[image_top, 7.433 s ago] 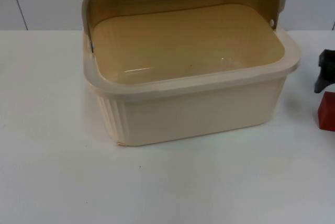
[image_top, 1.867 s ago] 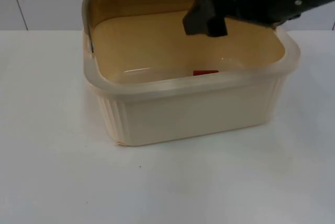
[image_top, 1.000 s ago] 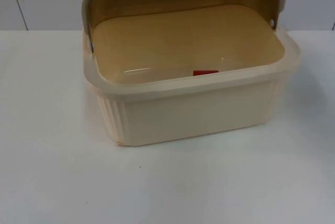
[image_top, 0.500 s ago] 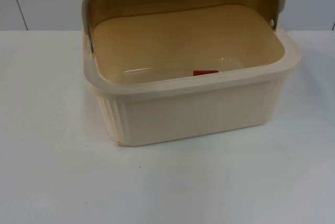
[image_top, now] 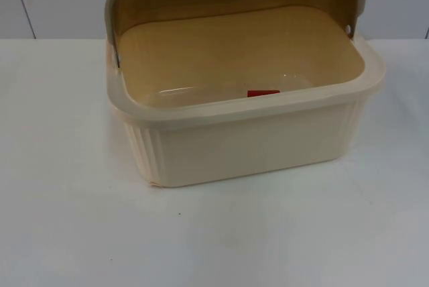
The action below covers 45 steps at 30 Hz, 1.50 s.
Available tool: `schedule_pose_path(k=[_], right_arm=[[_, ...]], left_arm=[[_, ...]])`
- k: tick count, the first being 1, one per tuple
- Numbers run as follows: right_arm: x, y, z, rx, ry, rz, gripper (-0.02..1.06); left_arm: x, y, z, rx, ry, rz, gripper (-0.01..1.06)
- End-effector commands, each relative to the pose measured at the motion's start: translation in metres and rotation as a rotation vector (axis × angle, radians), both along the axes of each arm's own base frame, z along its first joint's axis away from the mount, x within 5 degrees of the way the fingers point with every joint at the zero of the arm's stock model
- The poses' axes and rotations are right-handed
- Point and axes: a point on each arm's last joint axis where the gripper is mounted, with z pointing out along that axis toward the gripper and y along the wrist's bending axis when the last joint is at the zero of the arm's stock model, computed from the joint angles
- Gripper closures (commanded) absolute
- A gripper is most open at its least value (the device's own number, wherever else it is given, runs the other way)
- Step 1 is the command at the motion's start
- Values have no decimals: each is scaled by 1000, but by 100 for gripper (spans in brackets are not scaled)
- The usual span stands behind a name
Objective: Open the box lid with the left hand, place the block into the box with the right hand, then close the box lid with the left hand.
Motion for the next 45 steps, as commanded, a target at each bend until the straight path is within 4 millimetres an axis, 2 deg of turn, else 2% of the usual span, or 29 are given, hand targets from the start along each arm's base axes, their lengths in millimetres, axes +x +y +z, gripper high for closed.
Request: schedule_pose_path(k=[1,4,7,10,11,15,16,18,21,27,29,30,33,36,39,42,45], right_arm=[[-1,-1,3,-11,-4,-3,0],[-1,-1,3,-11,-4,-3,0],[-1,-1,3,-11,-4,-3,0],[-1,-1,3,-11,-4,-3,0],[-1,-1,3,-11,-4,-3,0],[-1,-1,3,-9,-4,-3,0],[-1,-1,3,-9,-2,-3,0],[-1,-1,3,-9,0,-2,0],[-1,-1,2,-7,11,0,0],[-2,0,0,-4,33,4,0],[-2,0,0,-4,33,4,0],[-2,0,0,-4,33,4,0],[-2,0,0,-4,33,4,0],[-2,0,0,-1,33,5,0],[-2,0,0,0,32,5,0],[-2,0,0,0,32,5,0],[-2,0,0,0,32,5,0]], left_arm=[[2,1,-5,-26,15,12,1],[4,0,-7,-9,25,-13,1],[8,-17,-13,68,55,-155,1],[15,-33,-13,73,48,-210,1],[15,-33,-13,73,48,-210,1],[37,-64,-4,130,42,-346,1],[46,-77,2,178,25,-418,1],[49,-82,3,198,24,-446,1],[65,-108,5,310,11,-600,1],[87,-146,3,382,-33,-720,1],[90,-161,3,469,-64,-804,1],[90,-161,3,469,-64,-804,1],[92,-183,0,655,-125,-906,1],[95,-193,0,739,-189,-908,1],[96,-212,0,895,-283,-942,1],[97,-223,-5,983,-310,-983,1],[101,-234,-16,959,-338,-1019,1]])
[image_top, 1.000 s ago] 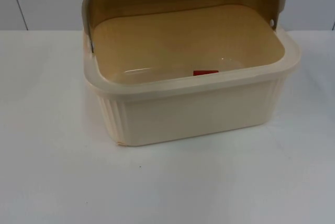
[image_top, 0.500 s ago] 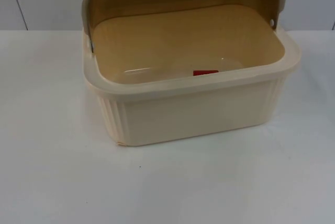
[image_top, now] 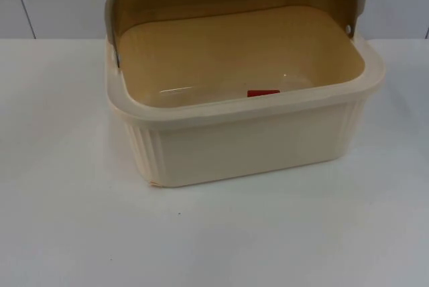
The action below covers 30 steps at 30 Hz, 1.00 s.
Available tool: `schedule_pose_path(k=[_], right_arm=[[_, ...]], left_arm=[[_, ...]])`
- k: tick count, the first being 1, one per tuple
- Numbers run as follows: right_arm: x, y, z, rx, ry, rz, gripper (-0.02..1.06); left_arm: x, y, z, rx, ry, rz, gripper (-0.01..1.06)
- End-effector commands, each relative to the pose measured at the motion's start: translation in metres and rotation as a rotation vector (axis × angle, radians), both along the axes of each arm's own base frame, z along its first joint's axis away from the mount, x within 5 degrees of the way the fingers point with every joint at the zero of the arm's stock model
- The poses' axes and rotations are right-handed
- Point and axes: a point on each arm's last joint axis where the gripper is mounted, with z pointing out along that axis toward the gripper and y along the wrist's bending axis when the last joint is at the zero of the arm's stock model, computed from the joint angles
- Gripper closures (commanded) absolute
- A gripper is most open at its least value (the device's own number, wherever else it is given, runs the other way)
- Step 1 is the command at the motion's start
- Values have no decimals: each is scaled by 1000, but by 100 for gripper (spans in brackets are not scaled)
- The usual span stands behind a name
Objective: Open the box lid with the left hand, place the block into the box with the right hand, then close the box lid with the left hand.
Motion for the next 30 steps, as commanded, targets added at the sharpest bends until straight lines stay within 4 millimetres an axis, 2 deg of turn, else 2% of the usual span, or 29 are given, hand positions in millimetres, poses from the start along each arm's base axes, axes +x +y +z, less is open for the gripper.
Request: schedule_pose_path(k=[1,6,9,16,20,22,25,26,30], right_arm=[[0,-1,4,-7,-12,-2,0],[1,2,3,-7,-14,14,0],[6,14,1,-15,-8,70,0],[6,19,1,-15,-4,94,0],[6,19,0,-15,-3,94,0],[6,19,0,-15,-3,94,0],[6,19,0,-15,-3,94,0],[6,19,0,-15,-3,94,0],[6,19,0,-15,-3,94,0]], left_arm=[[2,-6,-1,-15,-19,-26,1],[1,-16,-10,-36,21,-122,1],[1,-21,-14,-37,24,-177,1],[7,-22,-29,-72,93,-183,2],[10,-21,-34,-70,103,-181,11],[12,-16,-36,-75,136,-168,30],[16,-8,-37,-106,161,-148,53],[16,-8,-37,-106,161,-148,53],[18,-3,-39,-125,184,-138,80]])
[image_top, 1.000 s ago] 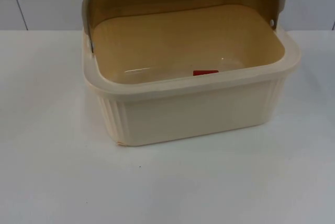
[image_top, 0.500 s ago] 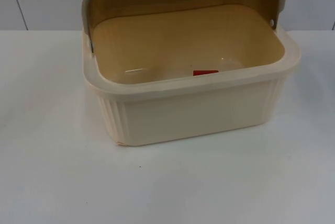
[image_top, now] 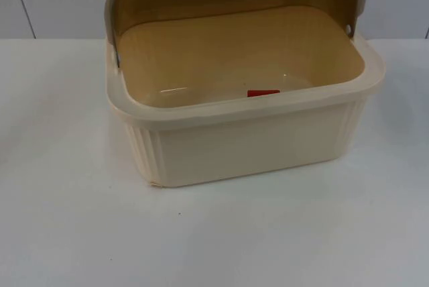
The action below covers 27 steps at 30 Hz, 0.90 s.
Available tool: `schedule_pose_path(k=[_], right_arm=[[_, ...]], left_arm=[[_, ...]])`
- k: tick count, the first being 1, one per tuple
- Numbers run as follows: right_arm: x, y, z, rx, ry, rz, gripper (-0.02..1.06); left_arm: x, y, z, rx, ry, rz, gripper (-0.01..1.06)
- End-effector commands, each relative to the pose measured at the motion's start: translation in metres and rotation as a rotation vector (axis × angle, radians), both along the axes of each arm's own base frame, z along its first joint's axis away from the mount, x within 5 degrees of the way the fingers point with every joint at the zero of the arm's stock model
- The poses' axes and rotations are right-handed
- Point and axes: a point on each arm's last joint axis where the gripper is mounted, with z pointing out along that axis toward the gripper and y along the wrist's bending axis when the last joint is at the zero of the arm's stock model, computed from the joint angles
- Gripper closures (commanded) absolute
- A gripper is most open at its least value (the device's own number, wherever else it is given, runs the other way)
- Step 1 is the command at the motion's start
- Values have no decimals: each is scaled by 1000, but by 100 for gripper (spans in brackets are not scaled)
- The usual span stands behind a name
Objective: Open the box lid with the left hand, place the block into the box with the right hand, then close the box lid with the left hand.
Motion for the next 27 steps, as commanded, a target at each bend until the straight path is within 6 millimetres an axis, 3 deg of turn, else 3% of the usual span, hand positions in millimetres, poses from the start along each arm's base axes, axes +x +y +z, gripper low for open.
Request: schedule_pose_path(k=[1,3,4,27], right_arm=[[0,0,4,-11,-19,4,0],[0,0,4,-11,-19,4,0],[0,0,4,-11,-19,4,0],[-1,0,3,-12,-9,7,0]], left_arm=[[0,0,1,-31,25,6,80],[1,-2,-3,-44,42,-3,100],[1,-3,-4,-50,45,-6,105],[-4,-12,-29,-24,181,-142,105]])
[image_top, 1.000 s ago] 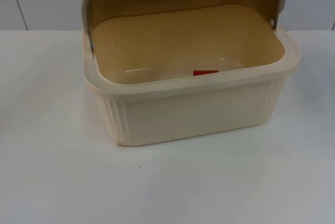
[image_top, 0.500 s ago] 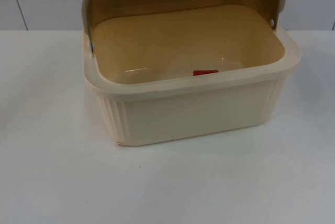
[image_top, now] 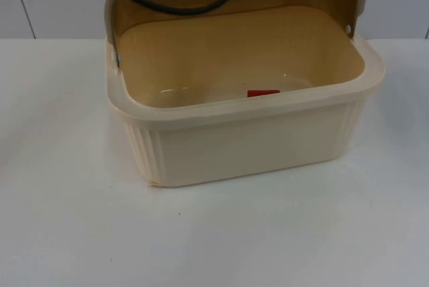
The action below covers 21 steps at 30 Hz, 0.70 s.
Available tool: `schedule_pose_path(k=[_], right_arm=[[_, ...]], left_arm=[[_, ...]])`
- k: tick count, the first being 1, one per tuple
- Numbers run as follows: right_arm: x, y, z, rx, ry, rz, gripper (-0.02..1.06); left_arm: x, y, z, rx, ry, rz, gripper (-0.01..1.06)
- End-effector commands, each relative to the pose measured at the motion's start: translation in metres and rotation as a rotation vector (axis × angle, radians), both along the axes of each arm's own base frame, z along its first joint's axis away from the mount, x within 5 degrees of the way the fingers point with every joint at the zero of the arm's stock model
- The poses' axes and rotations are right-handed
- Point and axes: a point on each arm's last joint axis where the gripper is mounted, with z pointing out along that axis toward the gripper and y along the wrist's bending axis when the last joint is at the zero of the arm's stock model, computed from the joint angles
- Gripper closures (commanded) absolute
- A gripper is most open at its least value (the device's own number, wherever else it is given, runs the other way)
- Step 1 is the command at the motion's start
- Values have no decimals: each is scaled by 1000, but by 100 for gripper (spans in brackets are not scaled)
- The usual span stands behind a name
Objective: Open the box lid with the left hand, place the block into the box with the right hand, then close the box lid with the left hand.
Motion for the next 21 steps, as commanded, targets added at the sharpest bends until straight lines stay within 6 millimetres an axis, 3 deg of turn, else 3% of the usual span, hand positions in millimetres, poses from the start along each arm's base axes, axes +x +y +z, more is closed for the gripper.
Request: schedule_pose_path(k=[1,21], right_arm=[[-1,0,3,-10,-11,5,0],[-1,1,3,-8,-3,7,0]], left_arm=[[0,-1,-4,-12,27,-8,105],[-11,4,0,-16,190,73,105]])
